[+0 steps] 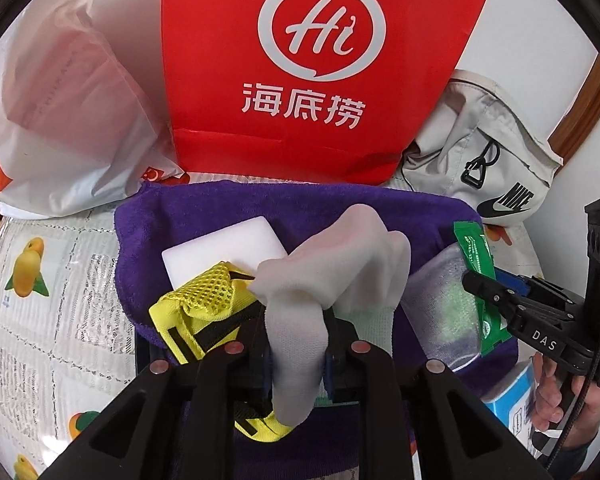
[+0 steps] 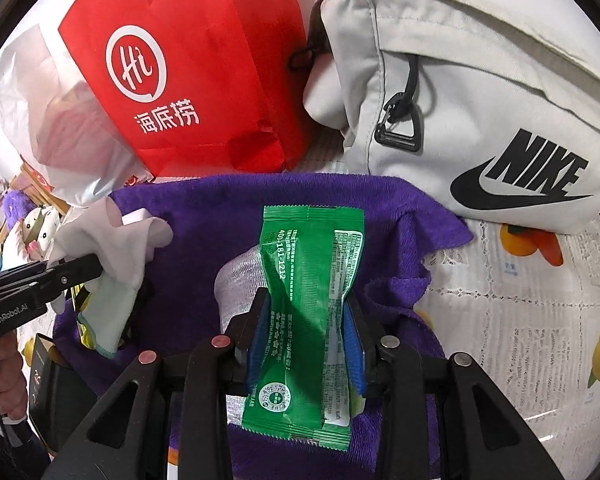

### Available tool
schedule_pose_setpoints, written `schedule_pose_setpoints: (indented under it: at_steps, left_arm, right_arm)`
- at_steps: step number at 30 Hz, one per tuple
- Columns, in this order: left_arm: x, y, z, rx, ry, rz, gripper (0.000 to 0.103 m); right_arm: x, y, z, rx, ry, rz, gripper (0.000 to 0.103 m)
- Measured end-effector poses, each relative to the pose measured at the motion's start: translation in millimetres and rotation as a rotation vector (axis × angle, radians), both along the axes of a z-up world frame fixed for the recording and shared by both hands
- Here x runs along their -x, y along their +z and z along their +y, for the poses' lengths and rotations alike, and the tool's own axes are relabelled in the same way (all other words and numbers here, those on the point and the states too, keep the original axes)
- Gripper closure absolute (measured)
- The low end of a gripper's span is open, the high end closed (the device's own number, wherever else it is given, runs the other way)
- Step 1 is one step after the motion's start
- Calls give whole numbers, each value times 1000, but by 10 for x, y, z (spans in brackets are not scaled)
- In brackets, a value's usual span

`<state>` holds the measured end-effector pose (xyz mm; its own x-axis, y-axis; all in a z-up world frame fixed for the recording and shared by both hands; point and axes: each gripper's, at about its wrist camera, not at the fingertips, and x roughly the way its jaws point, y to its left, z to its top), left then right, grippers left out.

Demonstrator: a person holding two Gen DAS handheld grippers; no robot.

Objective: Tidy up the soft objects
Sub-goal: 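Release the green sachet onto the towel with the right tool while the left tool releases the glove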

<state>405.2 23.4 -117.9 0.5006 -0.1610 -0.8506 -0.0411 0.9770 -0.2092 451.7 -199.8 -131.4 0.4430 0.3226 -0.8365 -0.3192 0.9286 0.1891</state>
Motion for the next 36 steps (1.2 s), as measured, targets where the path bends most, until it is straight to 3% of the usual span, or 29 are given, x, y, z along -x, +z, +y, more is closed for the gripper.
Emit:
schedule_pose_setpoints:
  at_steps: [3,7,12,14,24,36]
  left_arm:
    - [7,5,12,-1,-4,-5,76]
    - [19,38,31,-5,-7,-15,71]
    - [99,122,57,-21,-19,-42,43]
    - [149,174,49,-57,-19,-58,36]
    - [460,379,191,-58,16,-90,35]
    - [1080,638,301,-45,44,-123,35]
  right_arm:
    - [11,-6,2,3,5,-6,65]
    - [25,-5,7,-8,18,-7,53]
    - [71,74,7,-6,19,-35,39]
    - [107,130,9,-4,17,-52,38]
    - [469,430,-111,-25,-4,-106,38]
    - [1279,726,-91,-64,2,-172,38]
